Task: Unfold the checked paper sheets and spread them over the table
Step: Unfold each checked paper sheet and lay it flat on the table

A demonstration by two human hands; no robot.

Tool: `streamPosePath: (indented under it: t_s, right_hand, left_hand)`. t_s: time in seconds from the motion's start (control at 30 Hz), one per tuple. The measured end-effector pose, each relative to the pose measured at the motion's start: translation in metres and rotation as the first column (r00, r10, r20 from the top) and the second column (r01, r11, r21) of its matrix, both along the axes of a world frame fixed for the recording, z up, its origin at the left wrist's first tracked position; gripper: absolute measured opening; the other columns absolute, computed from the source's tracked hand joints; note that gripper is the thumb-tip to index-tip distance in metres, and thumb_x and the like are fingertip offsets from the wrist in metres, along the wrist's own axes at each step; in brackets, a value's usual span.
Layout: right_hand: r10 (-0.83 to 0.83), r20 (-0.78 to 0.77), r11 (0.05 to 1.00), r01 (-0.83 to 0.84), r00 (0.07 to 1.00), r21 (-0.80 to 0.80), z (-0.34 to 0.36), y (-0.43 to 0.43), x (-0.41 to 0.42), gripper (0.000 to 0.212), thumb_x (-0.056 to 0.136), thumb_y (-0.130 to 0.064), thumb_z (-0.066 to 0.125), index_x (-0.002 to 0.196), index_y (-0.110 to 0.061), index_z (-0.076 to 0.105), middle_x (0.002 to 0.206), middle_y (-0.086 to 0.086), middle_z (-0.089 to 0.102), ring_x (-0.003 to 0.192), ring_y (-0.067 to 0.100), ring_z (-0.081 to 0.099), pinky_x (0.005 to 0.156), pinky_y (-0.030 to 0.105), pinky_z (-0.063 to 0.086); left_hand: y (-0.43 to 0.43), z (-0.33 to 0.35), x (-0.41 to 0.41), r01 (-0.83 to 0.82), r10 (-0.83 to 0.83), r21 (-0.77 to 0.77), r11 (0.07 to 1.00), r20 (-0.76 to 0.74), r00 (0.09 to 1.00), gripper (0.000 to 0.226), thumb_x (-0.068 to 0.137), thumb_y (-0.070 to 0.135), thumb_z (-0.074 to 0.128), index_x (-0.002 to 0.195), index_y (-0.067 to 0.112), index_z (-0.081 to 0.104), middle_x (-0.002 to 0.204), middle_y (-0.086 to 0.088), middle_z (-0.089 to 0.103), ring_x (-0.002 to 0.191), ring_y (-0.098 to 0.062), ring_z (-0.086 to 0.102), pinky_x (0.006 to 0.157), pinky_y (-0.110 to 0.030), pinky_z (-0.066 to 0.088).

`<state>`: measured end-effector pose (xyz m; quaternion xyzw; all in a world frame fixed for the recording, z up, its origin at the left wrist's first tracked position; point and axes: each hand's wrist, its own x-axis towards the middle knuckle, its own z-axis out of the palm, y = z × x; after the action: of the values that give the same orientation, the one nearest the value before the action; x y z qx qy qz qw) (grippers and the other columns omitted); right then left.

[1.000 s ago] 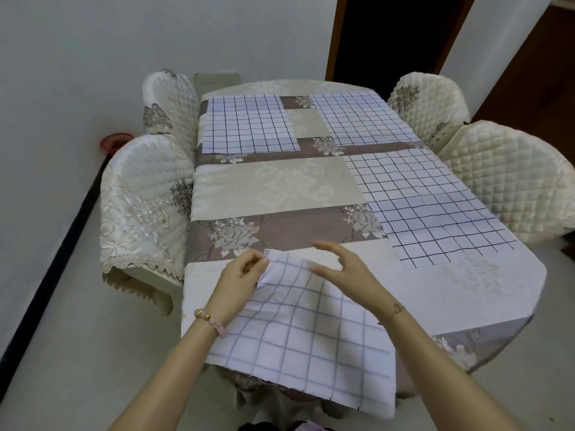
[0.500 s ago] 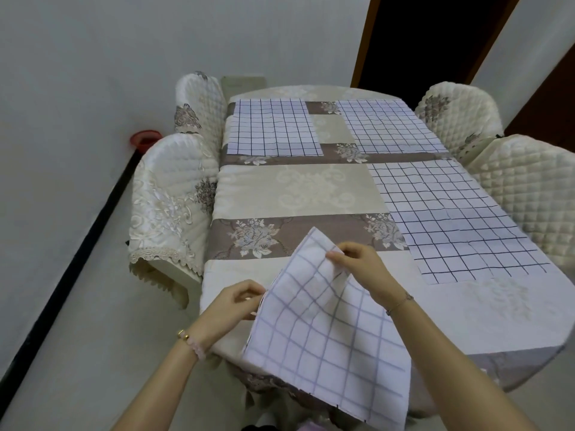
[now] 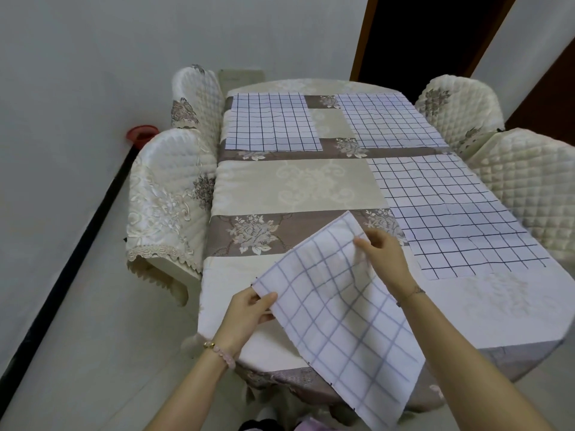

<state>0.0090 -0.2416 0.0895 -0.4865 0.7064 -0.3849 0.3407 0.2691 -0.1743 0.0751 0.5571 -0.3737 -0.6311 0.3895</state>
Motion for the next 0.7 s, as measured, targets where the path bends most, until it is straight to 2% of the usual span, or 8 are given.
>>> streamPosePath:
  t_s: [0.07,0.1,0.17,0.27,0.37,0.5,0.6,0.7]
  right_hand:
    - [-0.025,-0.224,0.998,0.013,0.974,-0.058,0.005,0.007,0.003,0.043,0.086,-0.025,0.065,0.126,-0.014,0.053,0.118,-0.005,0.052,0.110,0.012,0.047,0.094,0.028,0.038]
    - [-0.026,-0.248,0.994,0.000,0.969,-0.105,0.011,0.014,0.009,0.047,0.086,-0.024,0.065,0.130,-0.016,0.050,0.121,-0.006,0.050,0.112,0.011,0.045,0.094,0.026,0.037]
    - [0.023,-0.126,0.987,-0.043,0.992,-0.153,0.023,0.033,0.027,0.037,0.086,-0.022,0.067,0.121,-0.022,0.056,0.116,-0.008,0.057,0.107,0.009,0.052,0.092,0.027,0.040]
    - [0.216,0.053,0.972,-0.210,0.975,-0.102,0.028,0.064,0.058,0.024,0.083,-0.024,0.070,0.102,-0.035,0.061,0.107,-0.016,0.064,0.101,0.002,0.060,0.093,0.025,0.045]
    - [0.327,0.138,0.945,-0.328,0.935,-0.022,0.027,0.085,0.080,0.032,0.081,-0.034,0.070,0.111,-0.035,0.061,0.113,-0.018,0.064,0.101,-0.001,0.061,0.090,0.022,0.049]
    - [0.285,0.213,0.958,-0.284,0.935,-0.035,0.027,0.094,0.091,0.023,0.084,-0.027,0.067,0.106,-0.031,0.065,0.105,-0.015,0.069,0.094,0.004,0.065,0.078,0.023,0.055]
    - [0.173,0.237,0.984,-0.155,0.956,-0.093,0.028,0.094,0.088,0.008,0.089,-0.019,0.063,0.094,-0.019,0.070,0.090,-0.005,0.073,0.081,0.007,0.068,0.069,0.021,0.054]
    - [0.132,0.315,0.991,-0.116,0.940,-0.068,0.031,0.093,0.082,0.011,0.090,-0.018,0.061,0.091,-0.017,0.072,0.086,-0.001,0.074,0.081,0.011,0.070,0.073,0.024,0.056]
  left_hand:
    - [-0.001,0.006,-0.007,-0.014,0.014,-0.030,0.999,-0.012,1.000,0.014,0.089,0.003,0.057,0.090,0.010,0.069,0.080,0.004,0.075,0.079,-0.013,0.070,0.064,-0.022,0.057]
    - [-0.002,0.010,-0.010,-0.021,0.020,-0.040,0.999,-0.021,1.000,0.013,0.088,0.004,0.059,0.092,0.011,0.069,0.081,0.004,0.076,0.078,-0.011,0.071,0.065,-0.022,0.057]
    - [-0.004,0.014,-0.015,-0.037,0.036,-0.061,0.997,-0.033,0.999,0.013,0.087,0.007,0.062,0.092,0.014,0.071,0.084,0.003,0.076,0.081,-0.011,0.071,0.069,-0.026,0.058]
    - [-0.007,0.023,-0.023,-0.055,0.049,-0.090,0.994,-0.065,0.997,0.012,0.085,0.009,0.064,0.090,0.017,0.072,0.086,0.000,0.076,0.082,-0.015,0.071,0.070,-0.028,0.057]
    - [-0.009,0.033,-0.031,-0.036,0.027,-0.121,0.992,-0.073,0.997,0.012,0.085,0.010,0.064,0.092,0.014,0.072,0.088,-0.007,0.076,0.082,-0.021,0.072,0.072,-0.034,0.058]
    - [-0.009,0.039,-0.039,-0.048,0.039,-0.141,0.989,-0.065,0.997,0.011,0.084,0.009,0.065,0.093,0.011,0.071,0.088,-0.007,0.075,0.082,-0.020,0.072,0.067,-0.029,0.057]
    - [-0.009,0.039,-0.041,-0.020,0.009,-0.142,0.990,-0.076,0.997,0.015,0.083,0.006,0.065,0.098,0.004,0.067,0.095,-0.014,0.073,0.088,-0.025,0.070,0.076,-0.033,0.058]
    - [-0.005,0.036,-0.043,0.084,-0.089,-0.174,0.981,-0.019,0.996,0.020,0.081,0.007,0.068,0.101,0.005,0.068,0.096,-0.011,0.073,0.090,-0.020,0.070,0.079,-0.029,0.057]
